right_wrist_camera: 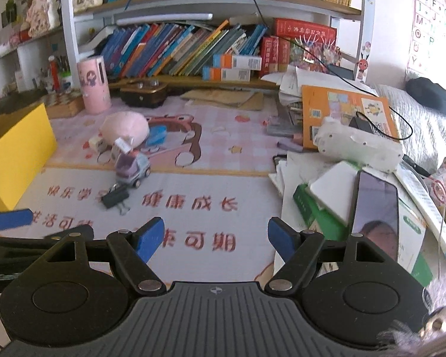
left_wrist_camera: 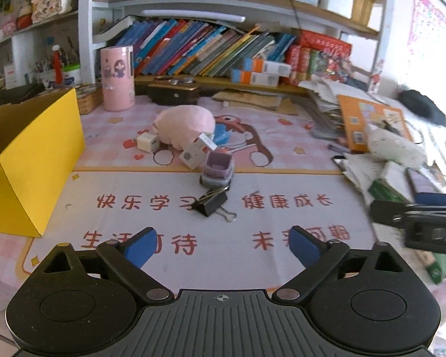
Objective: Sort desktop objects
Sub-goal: 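Lower the left tool onto the black binder clip and grasp it, then grasp the grey toy car with the right tool while the left tool lifts the binder clip, then carry the binder clip and toy car with both tools toward the yellow box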
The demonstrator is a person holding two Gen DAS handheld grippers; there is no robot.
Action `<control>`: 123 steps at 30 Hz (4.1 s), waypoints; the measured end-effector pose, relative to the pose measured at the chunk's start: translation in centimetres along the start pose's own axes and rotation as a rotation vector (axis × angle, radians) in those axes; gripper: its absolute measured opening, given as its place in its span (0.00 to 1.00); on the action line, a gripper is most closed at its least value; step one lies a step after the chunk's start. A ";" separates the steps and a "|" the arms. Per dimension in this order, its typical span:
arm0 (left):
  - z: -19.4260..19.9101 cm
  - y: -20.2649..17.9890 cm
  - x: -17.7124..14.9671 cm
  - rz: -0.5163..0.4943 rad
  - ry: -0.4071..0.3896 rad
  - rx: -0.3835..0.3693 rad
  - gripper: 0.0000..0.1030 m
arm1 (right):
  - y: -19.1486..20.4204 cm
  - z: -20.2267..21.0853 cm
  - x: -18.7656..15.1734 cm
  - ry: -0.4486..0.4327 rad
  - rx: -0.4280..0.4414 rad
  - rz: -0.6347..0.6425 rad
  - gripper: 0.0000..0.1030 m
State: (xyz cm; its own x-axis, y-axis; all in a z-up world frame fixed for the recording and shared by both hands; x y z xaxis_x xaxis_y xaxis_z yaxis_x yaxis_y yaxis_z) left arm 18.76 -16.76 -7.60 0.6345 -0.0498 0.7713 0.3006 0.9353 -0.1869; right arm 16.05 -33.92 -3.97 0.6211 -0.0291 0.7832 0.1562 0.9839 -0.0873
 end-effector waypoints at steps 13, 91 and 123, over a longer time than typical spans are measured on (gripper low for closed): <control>-7.5 -0.1 1.3 0.145 0.025 0.187 0.66 | -2.1 -1.8 1.2 -0.018 0.034 0.043 0.73; 8.4 7.0 3.3 0.370 -0.164 0.134 0.44 | 9.6 -4.7 4.0 0.031 0.437 0.178 0.57; 20.1 17.1 -6.6 0.469 -0.129 0.051 0.44 | 22.3 10.1 -5.4 0.043 0.413 0.280 0.57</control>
State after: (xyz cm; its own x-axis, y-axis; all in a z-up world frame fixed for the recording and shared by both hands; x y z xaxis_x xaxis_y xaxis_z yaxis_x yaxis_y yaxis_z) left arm 5.42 6.60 -3.65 0.5988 0.4221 0.6806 -0.0341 0.8625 -0.5049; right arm 8.46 -10.03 -3.92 0.6279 0.2474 0.7379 -0.3330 0.9424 -0.0325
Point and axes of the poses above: each gripper's, at about its wrist camera, not at the fingertips, and z roughly against the way its jaws point, y to its left, x to its top, the point moved 6 cm from there along -z, roughly the way its jaws point, and after that the axes turned 10 degrees about -x, right-handed, at the moved point
